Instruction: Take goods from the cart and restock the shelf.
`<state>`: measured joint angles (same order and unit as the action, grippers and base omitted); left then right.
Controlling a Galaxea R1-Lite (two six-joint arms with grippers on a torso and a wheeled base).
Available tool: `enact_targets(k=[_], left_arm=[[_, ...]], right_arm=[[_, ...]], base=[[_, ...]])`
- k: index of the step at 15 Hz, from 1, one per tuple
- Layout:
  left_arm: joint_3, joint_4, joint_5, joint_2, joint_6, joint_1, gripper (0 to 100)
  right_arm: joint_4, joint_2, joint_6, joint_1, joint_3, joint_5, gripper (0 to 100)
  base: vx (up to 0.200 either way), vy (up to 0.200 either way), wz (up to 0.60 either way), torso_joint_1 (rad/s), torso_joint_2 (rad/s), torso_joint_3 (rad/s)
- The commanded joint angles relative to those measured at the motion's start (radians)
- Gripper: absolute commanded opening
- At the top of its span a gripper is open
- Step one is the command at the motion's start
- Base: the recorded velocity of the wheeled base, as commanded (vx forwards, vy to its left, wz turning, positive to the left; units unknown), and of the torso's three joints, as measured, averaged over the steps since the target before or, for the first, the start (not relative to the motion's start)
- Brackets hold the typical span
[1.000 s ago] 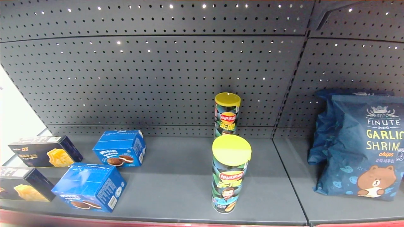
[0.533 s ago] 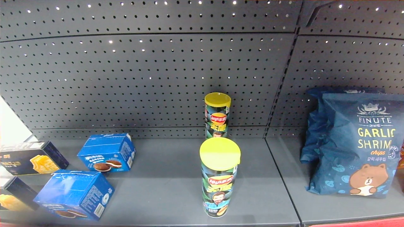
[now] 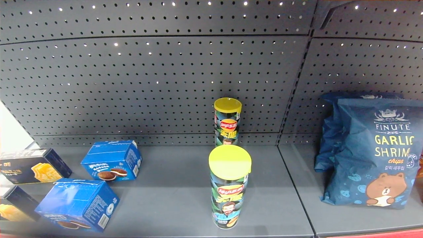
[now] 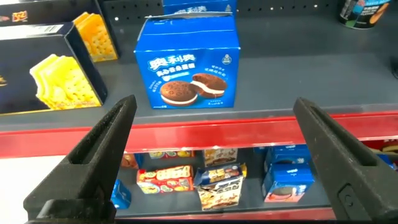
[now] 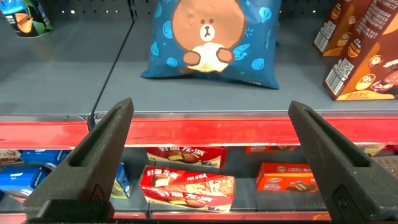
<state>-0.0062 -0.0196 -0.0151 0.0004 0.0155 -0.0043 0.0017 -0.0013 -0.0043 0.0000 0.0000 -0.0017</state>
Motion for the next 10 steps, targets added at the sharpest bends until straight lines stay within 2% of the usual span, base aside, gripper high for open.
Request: enact_targets(k=[1,10], left_arm=[[0.0,0.0,0.0,0.0,0.0,0.0,100],[0.0,0.0,0.0,0.0,0.0,0.0,100]], right_arm=[[0.0,0.001,0.0,0.0,0.0,0.0,100],[0.0,0.001,0.0,0.0,0.0,0.0,100]], base=[[0.0,0.0,0.0,0.0,0.0,0.0],[0.0,0.0,0.0,0.0,0.0,0.0]])
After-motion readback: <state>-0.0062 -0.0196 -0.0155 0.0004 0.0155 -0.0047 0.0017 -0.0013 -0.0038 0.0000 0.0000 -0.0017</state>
